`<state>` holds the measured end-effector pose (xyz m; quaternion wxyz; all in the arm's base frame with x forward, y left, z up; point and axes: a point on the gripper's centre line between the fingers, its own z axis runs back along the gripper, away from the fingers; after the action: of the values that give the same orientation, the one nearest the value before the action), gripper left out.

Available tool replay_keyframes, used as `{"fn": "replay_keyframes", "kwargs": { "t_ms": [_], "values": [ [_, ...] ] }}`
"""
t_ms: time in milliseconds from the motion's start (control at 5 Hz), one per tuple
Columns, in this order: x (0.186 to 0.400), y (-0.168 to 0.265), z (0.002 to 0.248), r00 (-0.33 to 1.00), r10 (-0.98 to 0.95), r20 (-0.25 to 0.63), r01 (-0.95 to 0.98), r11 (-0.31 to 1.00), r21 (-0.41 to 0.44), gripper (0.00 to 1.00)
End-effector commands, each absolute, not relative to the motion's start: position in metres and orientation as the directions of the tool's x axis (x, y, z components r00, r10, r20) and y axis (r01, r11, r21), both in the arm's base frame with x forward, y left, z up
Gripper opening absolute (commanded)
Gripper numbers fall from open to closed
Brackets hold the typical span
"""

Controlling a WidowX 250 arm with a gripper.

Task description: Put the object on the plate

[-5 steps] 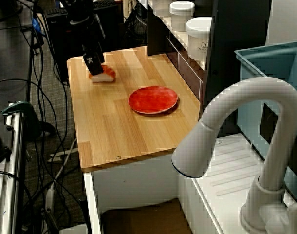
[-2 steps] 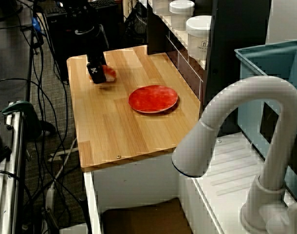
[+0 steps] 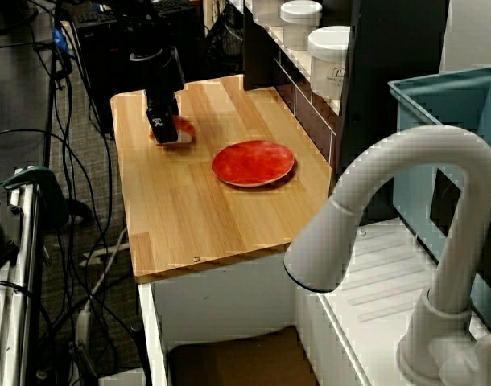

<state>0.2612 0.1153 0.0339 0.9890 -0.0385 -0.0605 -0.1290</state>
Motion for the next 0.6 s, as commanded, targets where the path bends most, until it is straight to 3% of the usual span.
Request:
{"fn": "replay_keyframes", "kwargs": {
  "t_ms": [0,400],
  "values": [
    [0.263,0.047,0.089,0.895,-0.391,0.216,0.407,0.913,-0.035,0.00],
    [0.293,0.011,0.101,0.907,-0.357,0.221,0.379,0.923,-0.063,0.00]
  ]
}}
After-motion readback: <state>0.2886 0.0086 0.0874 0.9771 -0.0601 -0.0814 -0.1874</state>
